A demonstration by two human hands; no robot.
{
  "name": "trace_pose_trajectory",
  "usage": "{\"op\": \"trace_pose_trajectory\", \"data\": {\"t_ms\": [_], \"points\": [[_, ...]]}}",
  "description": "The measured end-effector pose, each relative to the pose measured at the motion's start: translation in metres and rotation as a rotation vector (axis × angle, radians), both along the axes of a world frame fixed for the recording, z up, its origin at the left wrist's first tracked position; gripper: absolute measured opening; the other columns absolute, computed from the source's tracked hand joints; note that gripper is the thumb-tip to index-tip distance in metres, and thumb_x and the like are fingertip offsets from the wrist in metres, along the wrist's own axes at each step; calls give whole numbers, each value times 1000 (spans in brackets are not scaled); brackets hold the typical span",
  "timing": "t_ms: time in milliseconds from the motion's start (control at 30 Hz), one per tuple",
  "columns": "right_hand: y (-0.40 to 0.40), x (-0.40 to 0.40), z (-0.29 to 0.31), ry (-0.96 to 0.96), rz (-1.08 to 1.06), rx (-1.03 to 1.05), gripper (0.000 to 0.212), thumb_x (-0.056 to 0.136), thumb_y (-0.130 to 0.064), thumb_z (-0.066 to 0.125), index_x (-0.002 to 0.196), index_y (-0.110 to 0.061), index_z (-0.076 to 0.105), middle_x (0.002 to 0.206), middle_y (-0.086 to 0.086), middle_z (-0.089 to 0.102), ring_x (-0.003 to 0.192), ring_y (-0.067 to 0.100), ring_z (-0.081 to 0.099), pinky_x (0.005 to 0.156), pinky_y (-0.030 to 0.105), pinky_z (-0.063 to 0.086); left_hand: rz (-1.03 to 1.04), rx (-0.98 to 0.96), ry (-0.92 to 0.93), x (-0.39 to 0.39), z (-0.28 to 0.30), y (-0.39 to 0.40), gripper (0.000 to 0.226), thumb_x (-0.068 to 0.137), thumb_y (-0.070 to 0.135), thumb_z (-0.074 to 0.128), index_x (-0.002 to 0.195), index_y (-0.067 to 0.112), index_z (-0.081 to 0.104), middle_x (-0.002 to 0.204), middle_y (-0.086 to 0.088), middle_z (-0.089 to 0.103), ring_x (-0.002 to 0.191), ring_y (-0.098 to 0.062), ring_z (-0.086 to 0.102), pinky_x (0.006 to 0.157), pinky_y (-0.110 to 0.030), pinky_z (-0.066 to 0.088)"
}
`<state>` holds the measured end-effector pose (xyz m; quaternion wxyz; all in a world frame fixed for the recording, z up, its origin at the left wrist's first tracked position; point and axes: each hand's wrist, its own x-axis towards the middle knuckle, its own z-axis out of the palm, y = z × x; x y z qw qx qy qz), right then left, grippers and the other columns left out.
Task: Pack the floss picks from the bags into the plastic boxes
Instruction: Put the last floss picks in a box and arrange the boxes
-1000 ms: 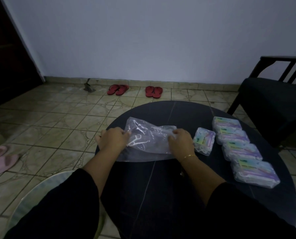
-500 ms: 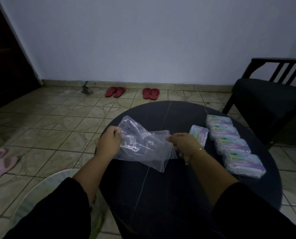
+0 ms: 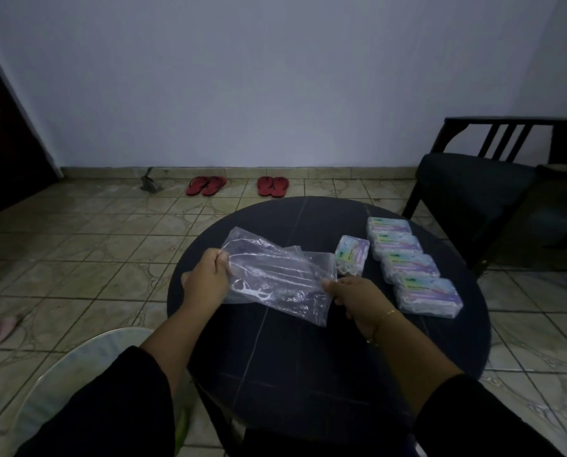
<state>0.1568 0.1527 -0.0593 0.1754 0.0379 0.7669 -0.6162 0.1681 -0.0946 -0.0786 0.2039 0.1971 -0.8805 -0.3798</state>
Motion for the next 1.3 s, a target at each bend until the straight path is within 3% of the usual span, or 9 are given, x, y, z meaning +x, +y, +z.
{"op": "trace_pose_trajectory", "data": {"t_ms": [167,233,300,500,700,833,967,1133,1300], "points": [[11,3,-8,-29,1,-187,11,90,-20,58,91,-15,68,99,3,66,88,16,53,70,29,37,-97,36,64,-7,19,7,28,101,38,33,78,30,49,75,11,59,91,-22,56,95,-48,41],[17,4,-8,-18,15,-216,19,87,-9,55,96,-15,70,107,1,69,95,18,57,72,30,38,-159,32,108,-8,29,10,26,101,36,34,82,30,50,77,10,60,86,-20,58,92,-49,44],[22,4,-10,-9,30,-218,27,88,0,51,100,-15,71,107,2,70,94,18,61,71,28,41,-205,-7,140,-9,41,15,24,101,33,35,86,25,52,77,8,60,81,-18,59,85,-45,48],[30,7,-15,-47,-117,-406,13,87,6,56,93,-4,63,89,11,70,79,19,64,69,29,49,-288,-154,185,-10,69,26,24,101,33,36,93,17,52,80,-6,61,76,-26,59,69,-44,52],[31,3,-20,-17,-108,-372,24,84,11,57,92,-10,66,91,7,71,84,19,65,73,29,50,-346,-290,252,-8,91,38,22,101,27,37,98,13,55,81,0,59,74,-19,56,68,-36,46],[32,1,-25,26,-51,-359,32,82,14,58,98,-13,66,95,7,72,84,16,65,65,24,48,-361,-335,268,-10,96,39,21,100,28,38,97,16,55,81,1,59,75,-18,55,68,-35,46],[32,1,-28,46,-19,-346,36,81,15,58,101,-14,66,94,5,72,81,14,64,62,23,45,-352,-309,284,-11,97,42,21,101,26,38,98,14,55,80,5,55,76,-18,54,67,-34,44],[34,0,-27,104,42,-210,32,80,11,63,96,-17,64,93,3,72,80,14,64,62,24,45,-326,-259,288,-14,90,38,23,101,27,37,98,12,55,85,-5,59,78,-22,55,69,-38,46],[30,3,-26,196,68,-106,30,81,8,65,96,-18,67,83,-6,70,75,4,65,63,10,46,-317,-200,297,-12,86,38,21,101,24,38,98,12,55,79,10,54,76,-14,53,67,-28,43]]}}
